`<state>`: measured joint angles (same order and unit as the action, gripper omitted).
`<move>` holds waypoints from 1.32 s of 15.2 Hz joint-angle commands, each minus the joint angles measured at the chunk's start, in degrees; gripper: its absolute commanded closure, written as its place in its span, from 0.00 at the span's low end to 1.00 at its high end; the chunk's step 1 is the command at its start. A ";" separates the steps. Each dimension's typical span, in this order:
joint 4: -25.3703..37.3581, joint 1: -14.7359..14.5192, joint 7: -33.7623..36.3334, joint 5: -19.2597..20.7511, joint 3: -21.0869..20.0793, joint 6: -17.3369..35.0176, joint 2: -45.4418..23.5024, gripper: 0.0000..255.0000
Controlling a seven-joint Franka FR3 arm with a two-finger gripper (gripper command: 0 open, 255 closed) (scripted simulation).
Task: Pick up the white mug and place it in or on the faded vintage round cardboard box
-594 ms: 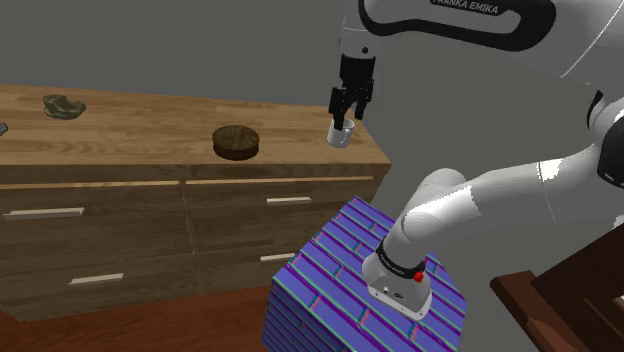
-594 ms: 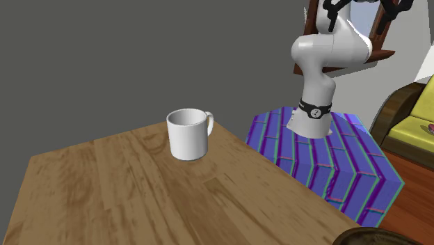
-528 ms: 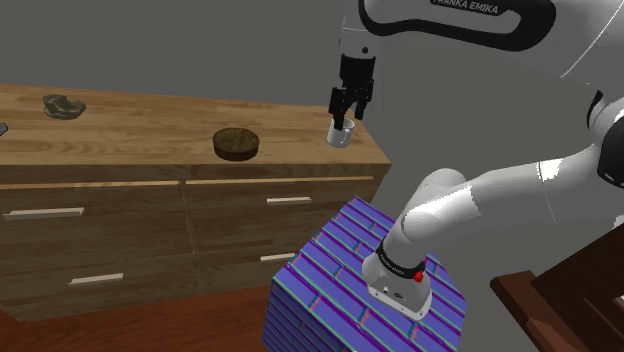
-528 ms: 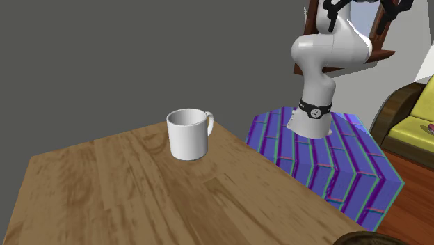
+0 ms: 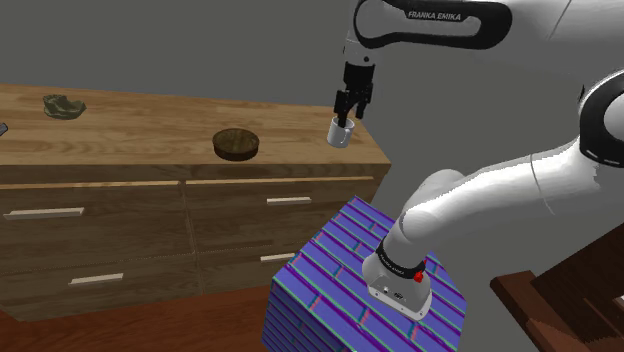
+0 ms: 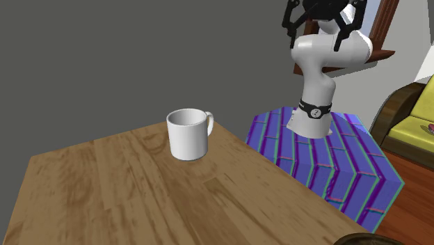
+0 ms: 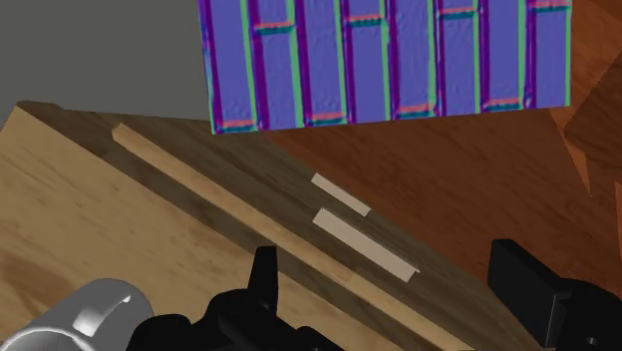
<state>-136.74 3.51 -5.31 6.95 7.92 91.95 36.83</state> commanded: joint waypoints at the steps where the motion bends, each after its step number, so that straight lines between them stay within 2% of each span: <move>1: 0.70 0.65 -2.33 1.14 2.18 2.60 -2.82 0.00; 6: 2.97 2.13 -8.28 2.94 7.63 8.52 -9.99 0.00; 11: 7.06 3.12 -14.61 2.76 12.82 13.94 -18.61 0.00; 15: 11.60 3.83 -20.19 0.80 16.56 17.61 -26.47 0.00; 20: 18.95 5.42 -27.88 -4.04 20.13 20.85 -37.37 0.00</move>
<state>-118.81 8.57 -31.70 3.91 27.46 111.88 1.48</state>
